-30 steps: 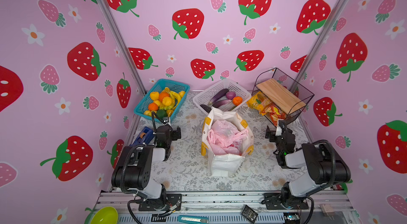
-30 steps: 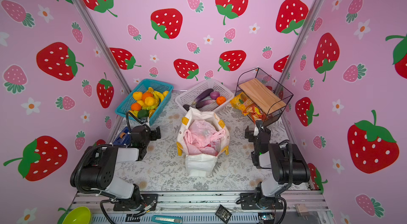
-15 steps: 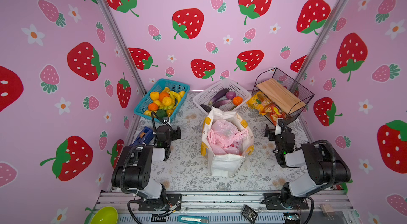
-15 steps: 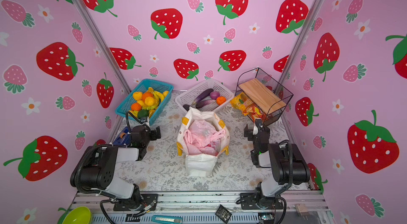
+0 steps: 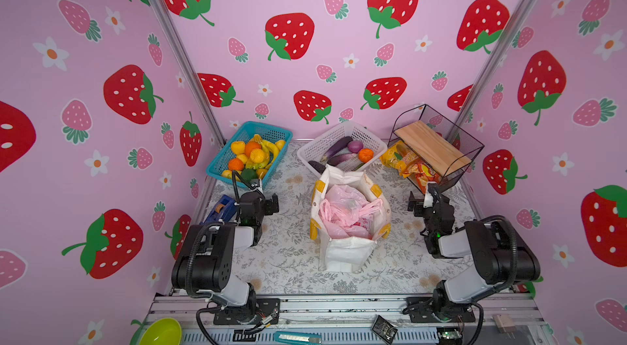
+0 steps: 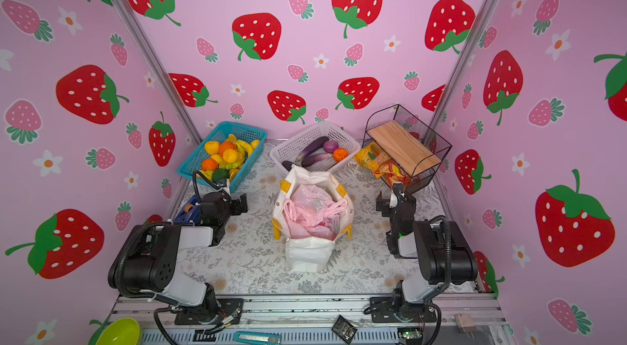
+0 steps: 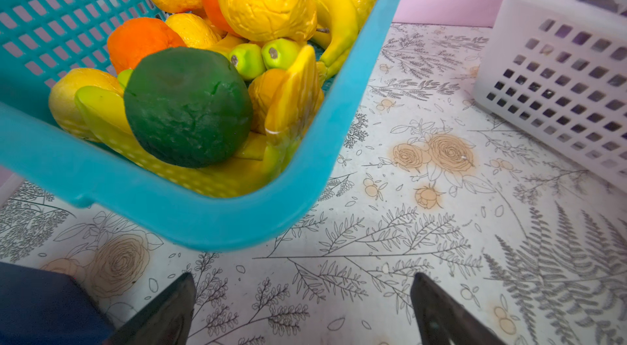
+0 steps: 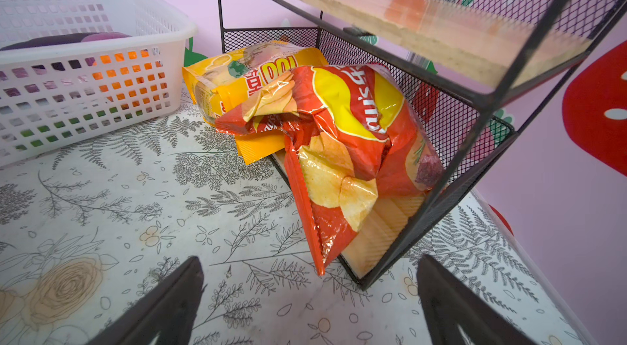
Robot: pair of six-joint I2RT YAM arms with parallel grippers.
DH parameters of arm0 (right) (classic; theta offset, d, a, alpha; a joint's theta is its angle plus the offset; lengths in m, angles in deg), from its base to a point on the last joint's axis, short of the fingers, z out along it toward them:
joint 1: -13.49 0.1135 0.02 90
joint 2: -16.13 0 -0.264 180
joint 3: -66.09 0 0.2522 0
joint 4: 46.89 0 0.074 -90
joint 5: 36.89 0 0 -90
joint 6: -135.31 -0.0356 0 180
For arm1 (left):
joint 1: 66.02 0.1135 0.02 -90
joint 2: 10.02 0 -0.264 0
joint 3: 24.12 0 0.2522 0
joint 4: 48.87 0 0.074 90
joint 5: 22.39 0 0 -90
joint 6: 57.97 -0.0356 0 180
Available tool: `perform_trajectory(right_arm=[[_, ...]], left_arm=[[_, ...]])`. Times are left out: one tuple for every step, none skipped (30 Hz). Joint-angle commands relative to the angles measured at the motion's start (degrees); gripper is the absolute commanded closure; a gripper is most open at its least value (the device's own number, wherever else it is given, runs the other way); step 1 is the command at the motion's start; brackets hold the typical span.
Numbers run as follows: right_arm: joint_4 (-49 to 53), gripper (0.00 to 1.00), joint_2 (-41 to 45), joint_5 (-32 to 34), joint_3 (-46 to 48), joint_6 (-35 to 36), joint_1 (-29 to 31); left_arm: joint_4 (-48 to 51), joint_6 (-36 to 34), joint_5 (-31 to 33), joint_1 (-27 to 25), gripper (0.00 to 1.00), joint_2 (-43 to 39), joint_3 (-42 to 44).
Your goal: Place the mixed food into the grocery bags and tie them
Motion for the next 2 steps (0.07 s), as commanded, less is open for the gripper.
perform_trajectory(right_arm=[[-1.7, 0.0, 0.37, 0.59, -0.86, 0.16, 0.33], [-1.72, 0.0, 0.41, 0.62, -0.89, 0.14, 0.34]], left_arm=[[-0.46, 0.08, -2.23, 0.72, 0.01, -0.03, -1.51], [-0.45, 0.07, -2.23, 0.74, 0.01, -0.07, -1.53]])
